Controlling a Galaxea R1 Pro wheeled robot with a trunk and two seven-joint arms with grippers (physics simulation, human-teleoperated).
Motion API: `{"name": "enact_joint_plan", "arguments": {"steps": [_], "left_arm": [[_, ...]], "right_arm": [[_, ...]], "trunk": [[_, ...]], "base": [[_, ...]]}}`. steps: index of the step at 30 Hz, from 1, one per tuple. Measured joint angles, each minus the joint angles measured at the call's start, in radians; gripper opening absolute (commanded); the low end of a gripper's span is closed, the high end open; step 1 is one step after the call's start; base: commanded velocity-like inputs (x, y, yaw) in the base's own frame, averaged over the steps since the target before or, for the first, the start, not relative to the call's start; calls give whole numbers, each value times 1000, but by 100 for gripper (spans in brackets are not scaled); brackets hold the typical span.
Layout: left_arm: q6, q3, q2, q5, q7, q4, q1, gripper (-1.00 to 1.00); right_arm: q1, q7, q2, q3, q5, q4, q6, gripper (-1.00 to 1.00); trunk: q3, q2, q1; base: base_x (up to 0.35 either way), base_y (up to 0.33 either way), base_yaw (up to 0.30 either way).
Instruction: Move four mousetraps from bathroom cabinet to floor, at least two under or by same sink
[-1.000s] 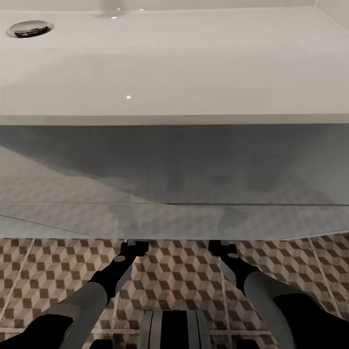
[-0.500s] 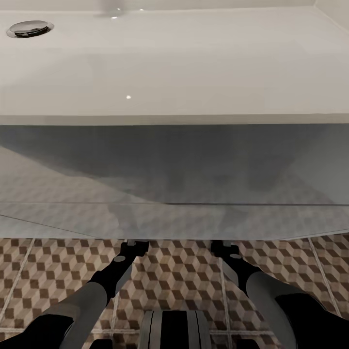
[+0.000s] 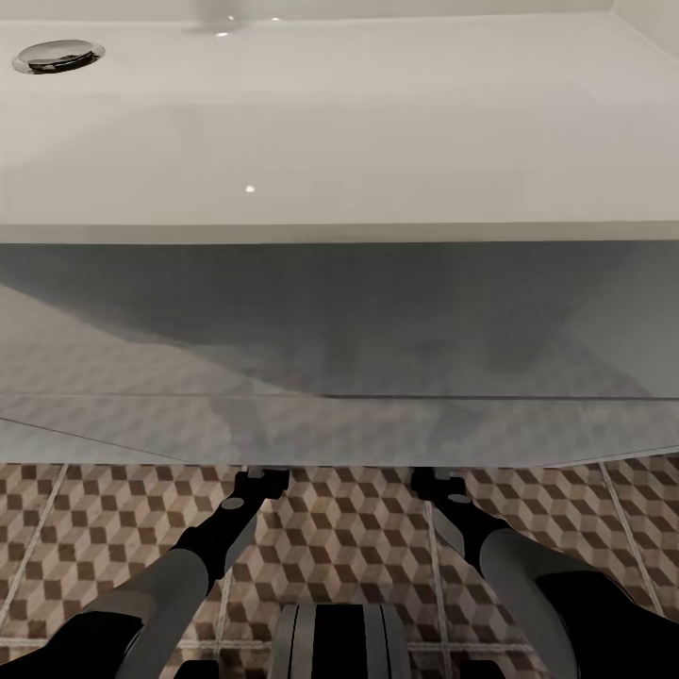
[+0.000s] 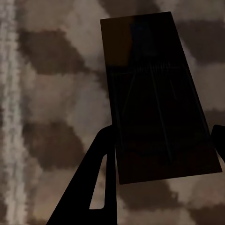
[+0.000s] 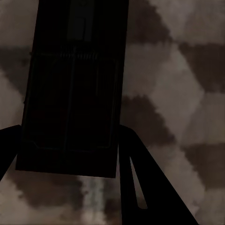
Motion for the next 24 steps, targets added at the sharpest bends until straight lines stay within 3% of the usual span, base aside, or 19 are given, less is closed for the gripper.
{"name": "enact_joint_plan", "arguments": {"steps": [1, 24], "left_arm": [[0, 0, 0, 0, 0, 0, 0, -100], [0, 0, 1, 0, 0, 0, 0, -100]], "right_arm": [[0, 0, 0, 0, 0, 0, 0, 100], [0, 0, 2, 0, -3, -1, 0, 100]], "trunk": [[0, 0, 0], [0, 0, 0]], "base": [[0, 0, 0], [0, 0, 0]]}}
